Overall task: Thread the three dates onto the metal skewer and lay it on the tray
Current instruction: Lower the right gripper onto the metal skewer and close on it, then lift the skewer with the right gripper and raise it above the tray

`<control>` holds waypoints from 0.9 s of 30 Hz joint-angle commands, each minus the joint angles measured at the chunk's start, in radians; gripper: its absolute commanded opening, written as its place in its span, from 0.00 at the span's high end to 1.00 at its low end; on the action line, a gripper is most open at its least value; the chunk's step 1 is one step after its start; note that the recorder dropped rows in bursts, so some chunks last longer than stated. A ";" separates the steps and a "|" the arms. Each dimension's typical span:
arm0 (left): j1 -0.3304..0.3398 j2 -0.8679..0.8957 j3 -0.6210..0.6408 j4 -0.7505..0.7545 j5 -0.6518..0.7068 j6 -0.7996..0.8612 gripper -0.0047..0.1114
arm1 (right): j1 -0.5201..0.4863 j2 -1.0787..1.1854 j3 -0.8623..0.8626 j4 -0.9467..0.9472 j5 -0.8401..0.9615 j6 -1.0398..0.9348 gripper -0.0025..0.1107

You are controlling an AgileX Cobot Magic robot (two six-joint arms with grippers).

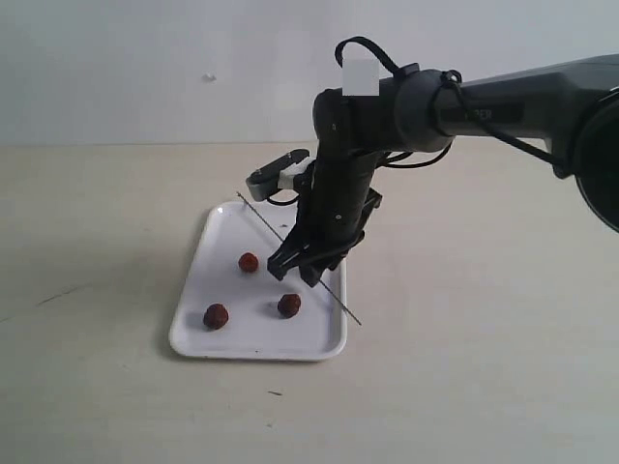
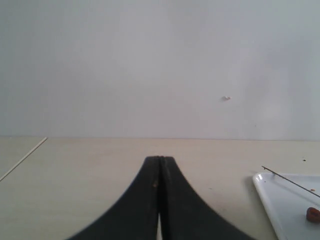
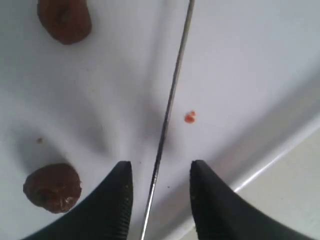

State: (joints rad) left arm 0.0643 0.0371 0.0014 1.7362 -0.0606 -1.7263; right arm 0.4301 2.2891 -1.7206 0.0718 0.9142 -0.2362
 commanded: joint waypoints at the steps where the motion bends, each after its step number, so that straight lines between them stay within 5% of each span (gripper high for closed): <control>1: -0.005 0.001 -0.001 0.003 0.001 -0.001 0.96 | 0.000 0.028 -0.008 0.000 -0.012 0.002 0.65; 6: -0.005 0.001 -0.001 0.003 0.001 -0.001 0.96 | 0.000 0.043 -0.008 0.000 -0.019 0.008 0.69; 16: -0.005 0.001 -0.001 0.003 0.001 -0.001 0.96 | 0.000 0.043 -0.008 -0.010 -0.025 0.111 0.98; 27: -0.005 0.001 -0.001 0.003 0.001 -0.001 0.96 | 0.000 0.006 -0.008 -0.157 -0.021 0.265 0.98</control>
State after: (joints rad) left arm 0.0643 0.0371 0.0014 1.7362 -0.0606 -1.7263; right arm 0.4301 2.3188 -1.7230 -0.0514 0.8912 0.0112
